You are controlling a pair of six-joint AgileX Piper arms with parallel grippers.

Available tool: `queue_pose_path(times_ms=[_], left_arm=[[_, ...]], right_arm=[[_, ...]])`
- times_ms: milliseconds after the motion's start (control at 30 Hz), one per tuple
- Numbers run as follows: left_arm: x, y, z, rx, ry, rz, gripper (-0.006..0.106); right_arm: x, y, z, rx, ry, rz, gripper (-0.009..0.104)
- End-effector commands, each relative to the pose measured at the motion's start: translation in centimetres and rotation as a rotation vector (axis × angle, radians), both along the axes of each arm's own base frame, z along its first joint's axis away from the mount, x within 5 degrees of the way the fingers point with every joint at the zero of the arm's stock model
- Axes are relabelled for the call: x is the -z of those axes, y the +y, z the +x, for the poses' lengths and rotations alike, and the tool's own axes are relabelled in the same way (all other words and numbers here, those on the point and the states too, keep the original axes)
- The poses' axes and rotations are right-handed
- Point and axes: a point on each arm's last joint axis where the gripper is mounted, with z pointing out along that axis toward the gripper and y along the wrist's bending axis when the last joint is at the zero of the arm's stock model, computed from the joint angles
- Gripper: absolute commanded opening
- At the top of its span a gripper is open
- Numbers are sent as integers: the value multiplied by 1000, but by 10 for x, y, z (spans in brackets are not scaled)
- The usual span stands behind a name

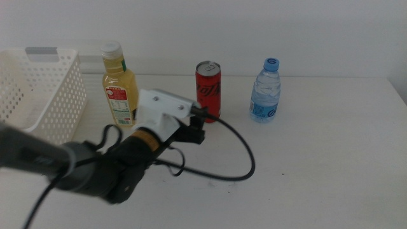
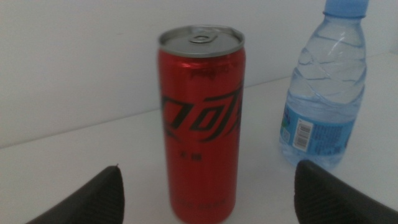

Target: Use arms to grab the bottles and put them into the dustbin to the left of the table.

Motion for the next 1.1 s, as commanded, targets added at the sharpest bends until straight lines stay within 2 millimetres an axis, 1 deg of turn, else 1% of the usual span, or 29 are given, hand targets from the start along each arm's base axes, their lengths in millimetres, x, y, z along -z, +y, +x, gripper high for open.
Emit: queue_pose_path(times_ms=[0, 200, 400, 467, 600, 700, 767, 833, 867, 933, 1000, 1067], left_arm=[[5, -10, 11, 15, 5, -11, 94], [23, -27, 43, 15, -6, -22, 94], [43, -41, 70, -1, 0, -24, 94], [46, -45, 78, -8, -11, -34, 94], [55, -51, 92, -23, -22, -51, 94], [60, -55, 99, -18, -32, -54, 93], [61, -55, 101, -34, -29, -65, 89], [63, -54, 102, -42, -13, -52, 79], [63, -54, 101, -42, -12, -51, 69], [57, -55, 99, -20, -25, -44, 46], [40, -55, 89, 37, -50, -16, 22], [17, -51, 73, 84, -44, 23, 0]], right_arm=[[0, -1, 0, 5, -11, -17, 92], [0, -1, 0, 5, -11, -17, 92], [0, -1, 0, 5, -11, -17, 92], [0, -1, 0, 5, -11, -17, 92], [0, -1, 0, 5, -11, -17, 92], [0, -1, 0, 5, -11, -17, 92], [0, -1, 0, 5, -11, -17, 92], [0, -1, 0, 5, -11, -17, 92], [0, -1, 0, 5, -11, -17, 92], [0, -1, 0, 5, -11, -17, 92], [0, -1, 0, 5, -11, -17, 92], [0, -1, 0, 5, -11, -17, 92]])
